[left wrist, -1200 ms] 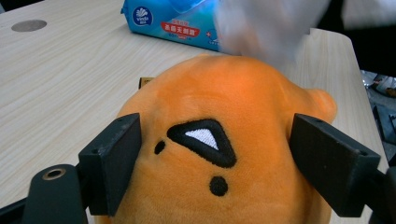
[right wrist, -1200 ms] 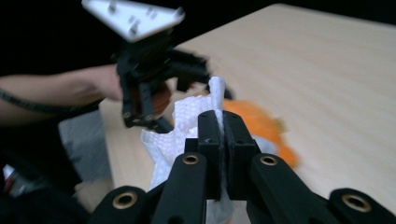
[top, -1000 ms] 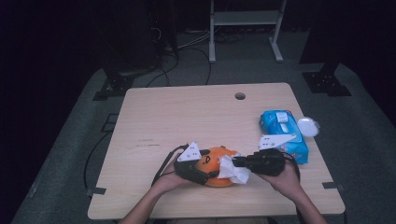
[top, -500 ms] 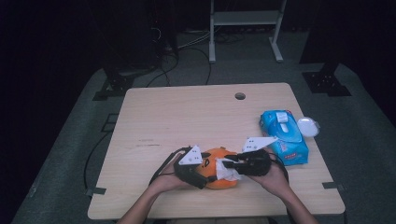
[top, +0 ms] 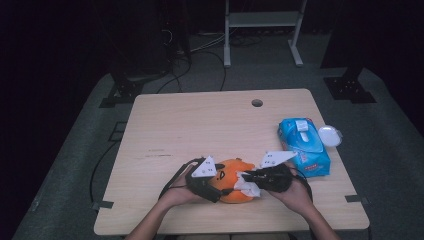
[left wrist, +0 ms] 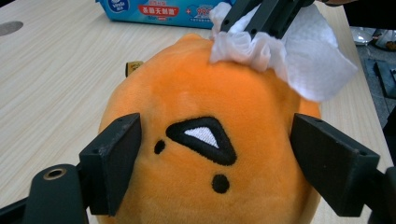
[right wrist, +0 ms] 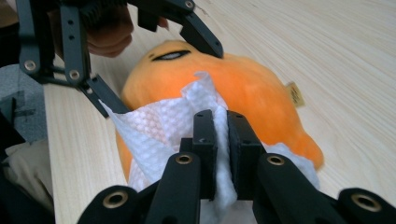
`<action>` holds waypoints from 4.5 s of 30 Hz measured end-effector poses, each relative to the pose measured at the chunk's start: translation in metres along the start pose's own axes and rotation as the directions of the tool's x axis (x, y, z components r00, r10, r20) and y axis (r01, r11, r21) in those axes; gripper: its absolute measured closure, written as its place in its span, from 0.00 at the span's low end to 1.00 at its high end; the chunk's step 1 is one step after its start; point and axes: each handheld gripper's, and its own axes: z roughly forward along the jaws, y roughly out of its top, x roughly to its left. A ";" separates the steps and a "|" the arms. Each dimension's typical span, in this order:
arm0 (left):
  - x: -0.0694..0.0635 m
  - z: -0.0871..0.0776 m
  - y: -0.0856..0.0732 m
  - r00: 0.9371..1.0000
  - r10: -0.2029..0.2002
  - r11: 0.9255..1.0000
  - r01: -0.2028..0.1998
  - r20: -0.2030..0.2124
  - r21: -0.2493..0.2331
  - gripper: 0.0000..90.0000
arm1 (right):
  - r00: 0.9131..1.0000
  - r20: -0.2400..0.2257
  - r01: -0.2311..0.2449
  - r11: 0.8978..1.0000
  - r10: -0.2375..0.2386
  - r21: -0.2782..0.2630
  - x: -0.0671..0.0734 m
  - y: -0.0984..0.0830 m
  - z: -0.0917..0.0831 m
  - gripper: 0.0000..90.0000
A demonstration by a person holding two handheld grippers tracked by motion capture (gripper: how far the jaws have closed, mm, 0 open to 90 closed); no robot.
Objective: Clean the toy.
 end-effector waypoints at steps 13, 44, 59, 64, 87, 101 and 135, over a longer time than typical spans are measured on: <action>0.001 0.001 -0.002 0.999 -0.042 0.999 0.042 -0.025 -0.002 0.19 | 0.999 0.052 -0.001 0.999 0.003 -0.038 0.009 0.011 0.006 0.94; 0.027 -0.010 -0.016 0.985 -0.172 0.985 0.173 0.030 -0.001 0.26 | 0.996 0.092 -0.015 0.999 0.018 -0.029 0.001 -0.004 -0.005 0.93; 0.031 -0.007 -0.019 0.965 -0.264 0.963 0.264 0.011 -0.046 0.26 | 0.998 0.056 0.024 0.999 -0.021 -0.047 0.016 0.001 -0.005 0.93; 0.032 -0.004 -0.014 0.953 -0.303 0.952 0.302 -0.016 -0.053 0.25 | 0.995 0.096 -0.022 0.998 0.028 -0.055 0.004 -0.005 -0.013 0.93; 0.030 0.002 -0.008 0.943 -0.330 0.943 0.327 -0.046 -0.065 0.23 | 0.997 0.063 0.044 0.999 -0.042 -0.032 0.019 0.001 -0.006 0.93; 0.022 -0.006 0.003 0.979 -0.202 0.978 0.203 0.018 -0.054 0.23 | 0.999 0.021 0.030 1.000 -0.030 0.004 0.015 -0.006 -0.004 0.93; 0.009 -0.005 -0.001 0.992 -0.107 0.994 0.108 0.065 -0.005 0.33 | 1.000 0.008 -0.024 0.999 0.024 -0.039 0.015 -0.003 -0.001 0.60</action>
